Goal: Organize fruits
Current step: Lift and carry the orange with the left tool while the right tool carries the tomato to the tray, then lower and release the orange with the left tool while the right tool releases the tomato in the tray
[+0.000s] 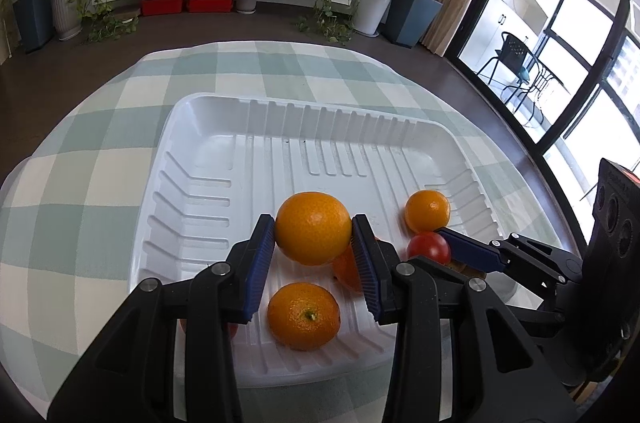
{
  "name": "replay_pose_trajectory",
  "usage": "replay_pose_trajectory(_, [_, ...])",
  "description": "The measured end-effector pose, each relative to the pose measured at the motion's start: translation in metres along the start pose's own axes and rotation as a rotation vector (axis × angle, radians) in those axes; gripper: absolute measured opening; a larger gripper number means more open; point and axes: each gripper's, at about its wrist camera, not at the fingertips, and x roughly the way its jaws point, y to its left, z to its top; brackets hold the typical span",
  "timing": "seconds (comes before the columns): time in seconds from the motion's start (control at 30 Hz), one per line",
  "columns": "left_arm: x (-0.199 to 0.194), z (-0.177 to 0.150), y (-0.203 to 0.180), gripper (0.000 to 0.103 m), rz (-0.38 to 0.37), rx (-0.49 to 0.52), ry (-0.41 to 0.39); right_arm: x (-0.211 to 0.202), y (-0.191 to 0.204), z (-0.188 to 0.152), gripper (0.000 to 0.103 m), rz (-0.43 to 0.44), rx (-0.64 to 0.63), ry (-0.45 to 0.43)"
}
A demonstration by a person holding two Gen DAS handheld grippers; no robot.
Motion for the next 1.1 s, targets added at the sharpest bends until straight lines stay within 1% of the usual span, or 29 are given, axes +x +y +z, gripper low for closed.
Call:
replay_pose_trajectory(0.53, [0.016,0.003,0.004,0.037,0.019,-0.013,0.013,0.004,-0.004,0.005,0.035,-0.038,-0.012,-0.007])
replay_pose_trajectory(1.1, [0.022,0.003,0.006,0.037,0.032,-0.023,0.012,0.004,-0.008,0.007,0.035,-0.044,-0.010,-0.006])
